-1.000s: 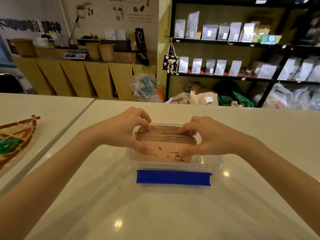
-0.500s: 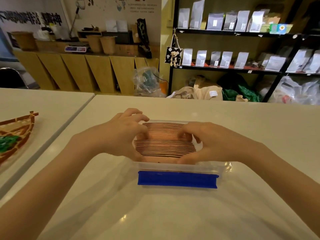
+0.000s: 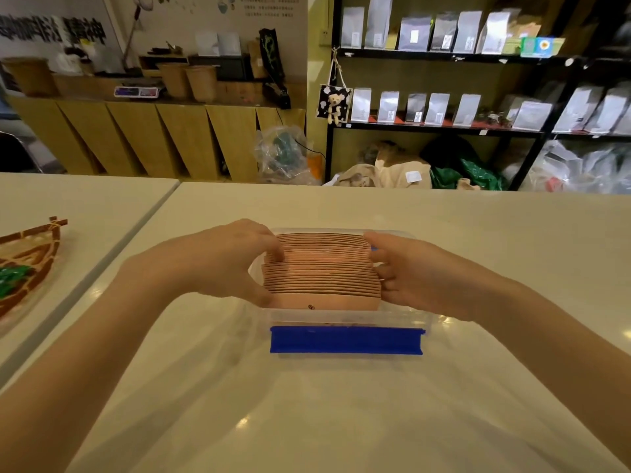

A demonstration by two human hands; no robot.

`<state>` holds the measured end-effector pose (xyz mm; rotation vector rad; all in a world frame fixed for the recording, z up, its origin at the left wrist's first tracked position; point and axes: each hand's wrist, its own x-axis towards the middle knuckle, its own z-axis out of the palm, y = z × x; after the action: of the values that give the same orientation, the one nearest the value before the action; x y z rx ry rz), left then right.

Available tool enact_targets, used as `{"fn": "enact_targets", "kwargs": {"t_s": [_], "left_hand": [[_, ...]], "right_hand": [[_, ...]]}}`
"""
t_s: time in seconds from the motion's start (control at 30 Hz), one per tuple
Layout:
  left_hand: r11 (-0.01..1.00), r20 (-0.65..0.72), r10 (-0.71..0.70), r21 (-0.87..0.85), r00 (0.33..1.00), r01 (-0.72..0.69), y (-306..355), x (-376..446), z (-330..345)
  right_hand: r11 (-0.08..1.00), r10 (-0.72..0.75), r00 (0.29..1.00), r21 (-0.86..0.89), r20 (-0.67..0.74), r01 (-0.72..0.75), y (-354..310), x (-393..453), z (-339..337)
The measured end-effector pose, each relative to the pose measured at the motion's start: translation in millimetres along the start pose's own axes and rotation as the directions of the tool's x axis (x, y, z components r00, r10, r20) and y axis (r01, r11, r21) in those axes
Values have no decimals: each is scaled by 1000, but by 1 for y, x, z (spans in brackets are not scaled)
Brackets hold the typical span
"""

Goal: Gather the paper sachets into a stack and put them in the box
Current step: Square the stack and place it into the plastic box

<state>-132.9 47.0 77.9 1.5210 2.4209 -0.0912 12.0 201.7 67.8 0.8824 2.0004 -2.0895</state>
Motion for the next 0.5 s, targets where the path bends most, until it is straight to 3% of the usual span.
{"fn": "enact_targets", "kwargs": {"t_s": [0.2, 0.5], "left_hand": [[1000, -1, -3, 20, 1000, 3, 1, -1, 1], [999, 2, -21, 26, 1000, 21, 2, -1, 2]], "right_hand": [[960, 92, 994, 259, 58, -104, -9, -10, 0], [949, 99, 992, 292, 76, -117, -8, -9, 3]]}}
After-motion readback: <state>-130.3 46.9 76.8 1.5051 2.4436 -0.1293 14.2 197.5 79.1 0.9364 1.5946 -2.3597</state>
